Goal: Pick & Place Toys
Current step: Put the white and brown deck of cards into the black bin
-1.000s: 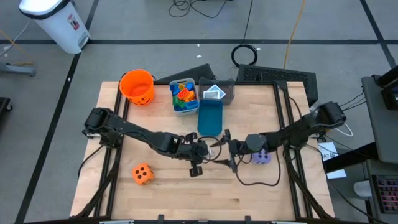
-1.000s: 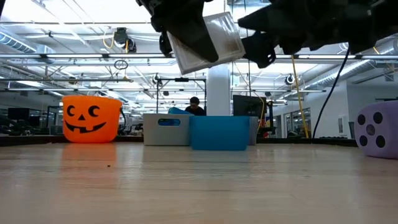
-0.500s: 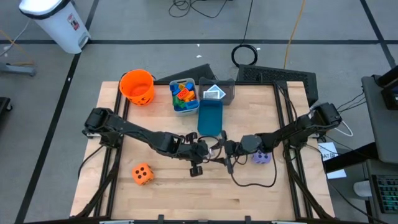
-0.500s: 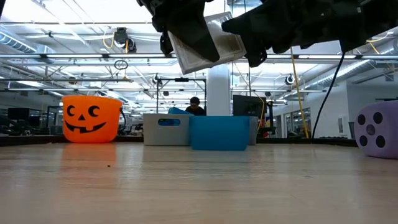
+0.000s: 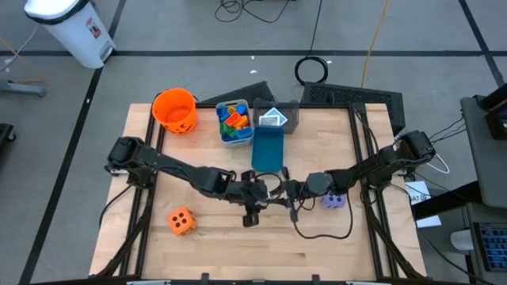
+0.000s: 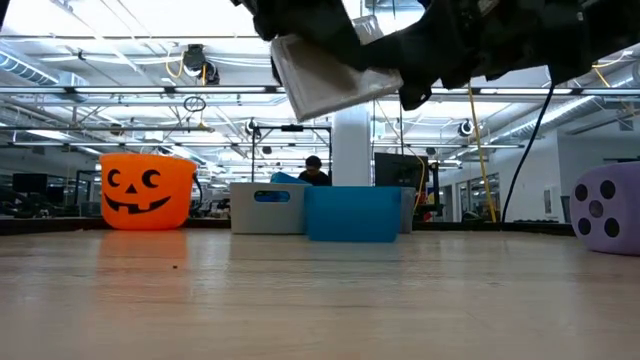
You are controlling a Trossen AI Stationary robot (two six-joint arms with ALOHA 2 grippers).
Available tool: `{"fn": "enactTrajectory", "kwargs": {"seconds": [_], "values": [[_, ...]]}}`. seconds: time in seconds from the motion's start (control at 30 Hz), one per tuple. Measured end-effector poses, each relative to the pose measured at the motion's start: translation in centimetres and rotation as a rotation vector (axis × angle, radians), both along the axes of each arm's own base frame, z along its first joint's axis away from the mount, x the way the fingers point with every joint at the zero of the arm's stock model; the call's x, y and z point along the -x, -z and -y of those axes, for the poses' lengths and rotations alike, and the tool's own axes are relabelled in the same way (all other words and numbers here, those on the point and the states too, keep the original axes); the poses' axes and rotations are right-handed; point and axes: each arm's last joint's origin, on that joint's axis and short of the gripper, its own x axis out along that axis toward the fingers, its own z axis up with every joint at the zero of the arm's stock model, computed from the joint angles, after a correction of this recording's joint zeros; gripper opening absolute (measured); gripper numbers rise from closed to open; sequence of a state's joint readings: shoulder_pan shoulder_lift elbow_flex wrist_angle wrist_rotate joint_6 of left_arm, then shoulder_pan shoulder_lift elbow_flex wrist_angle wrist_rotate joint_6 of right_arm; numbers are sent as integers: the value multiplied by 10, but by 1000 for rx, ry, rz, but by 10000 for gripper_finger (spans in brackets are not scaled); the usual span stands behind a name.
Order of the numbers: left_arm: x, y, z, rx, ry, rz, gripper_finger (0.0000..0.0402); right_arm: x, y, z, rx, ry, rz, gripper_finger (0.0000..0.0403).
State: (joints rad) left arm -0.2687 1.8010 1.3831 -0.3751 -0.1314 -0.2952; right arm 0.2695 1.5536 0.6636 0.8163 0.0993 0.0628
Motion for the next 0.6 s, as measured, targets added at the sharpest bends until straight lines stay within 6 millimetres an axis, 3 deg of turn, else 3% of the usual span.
{"fn": "enactTrajectory", "kwargs": {"seconds": [0.1,0.27,0.4,0.5,0.6], "values": [[3,-12,-3,26,63,33,239,0,-1,2,-4,0,8,60],[29,-55,-15,66,27,100,317,2,-8,6,-4,21,7,60],[54,-89,-17,-24,-42,195,351,10,-7,11,19,32,-74,60],[68,-103,-8,-109,-30,251,366,17,-26,20,0,60,0,60],[80,-110,-2,-194,-21,294,374,25,-25,33,7,99,-26,60]]}}
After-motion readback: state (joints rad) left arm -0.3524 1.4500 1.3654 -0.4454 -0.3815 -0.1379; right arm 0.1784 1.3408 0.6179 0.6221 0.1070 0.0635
